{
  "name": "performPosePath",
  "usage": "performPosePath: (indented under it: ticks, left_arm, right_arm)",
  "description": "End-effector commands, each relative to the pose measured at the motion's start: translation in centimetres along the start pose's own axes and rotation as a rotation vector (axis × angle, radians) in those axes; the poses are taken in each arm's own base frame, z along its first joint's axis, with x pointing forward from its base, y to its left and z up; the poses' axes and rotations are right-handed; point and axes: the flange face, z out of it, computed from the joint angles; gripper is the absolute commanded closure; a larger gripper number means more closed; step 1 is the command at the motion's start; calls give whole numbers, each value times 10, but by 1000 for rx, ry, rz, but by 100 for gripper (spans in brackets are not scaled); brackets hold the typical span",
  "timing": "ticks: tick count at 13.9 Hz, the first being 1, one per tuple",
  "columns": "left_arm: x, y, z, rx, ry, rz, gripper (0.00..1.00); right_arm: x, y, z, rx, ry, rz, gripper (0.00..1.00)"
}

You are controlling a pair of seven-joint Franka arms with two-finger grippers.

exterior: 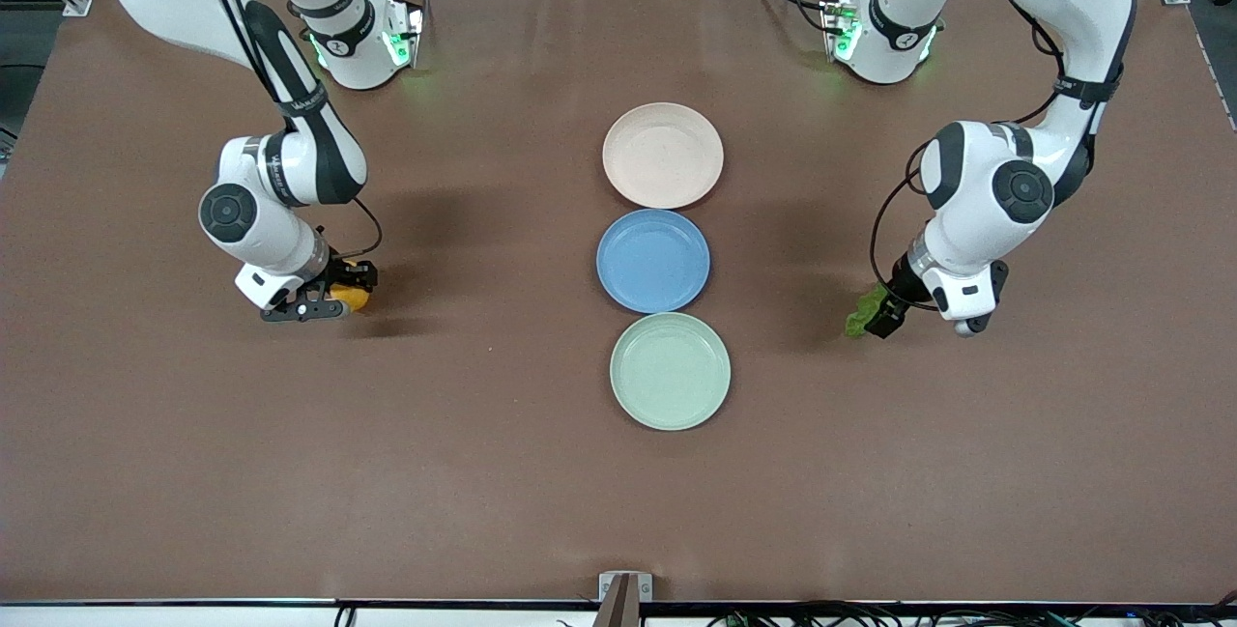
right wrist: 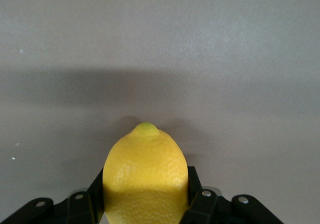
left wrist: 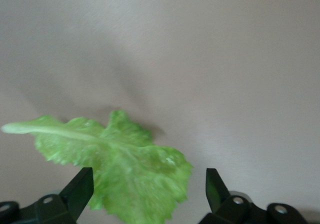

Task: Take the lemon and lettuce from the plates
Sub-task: 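Open the left gripper to drop the lettuce on the table, then withdraw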

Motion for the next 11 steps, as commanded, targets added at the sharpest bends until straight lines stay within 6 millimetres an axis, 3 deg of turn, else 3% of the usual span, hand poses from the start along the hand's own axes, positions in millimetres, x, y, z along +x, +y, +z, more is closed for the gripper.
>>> performPosePath:
  ticks: [1, 3, 7, 8, 9, 10, 11]
  left_arm:
    - [2, 8, -18, -20, 16, 36, 0]
    - [-2, 15, -30, -16, 10, 62, 0]
    - [0, 27, -69, 103, -84, 298, 1]
    - [3, 31, -81, 137, -120, 386, 1]
    - [6, 31, -93, 164, -155, 460, 1]
    - [18, 27, -114, 169, -177, 529, 1]
    - [31, 17, -135, 163, -186, 578, 1]
  right_arm:
    - [-10, -1, 4, 15, -5, -11, 89]
    - [-19, -2, 11, 15, -26, -14, 86]
    - [-29, -5, 14, 16, -42, -19, 82]
    - [-29, -5, 14, 16, -42, -19, 75]
    - [-28, -5, 15, 16, -42, -29, 59]
    - [-28, -4, 15, 16, -41, -33, 11]
    - [-27, -2, 14, 16, -38, -30, 0]
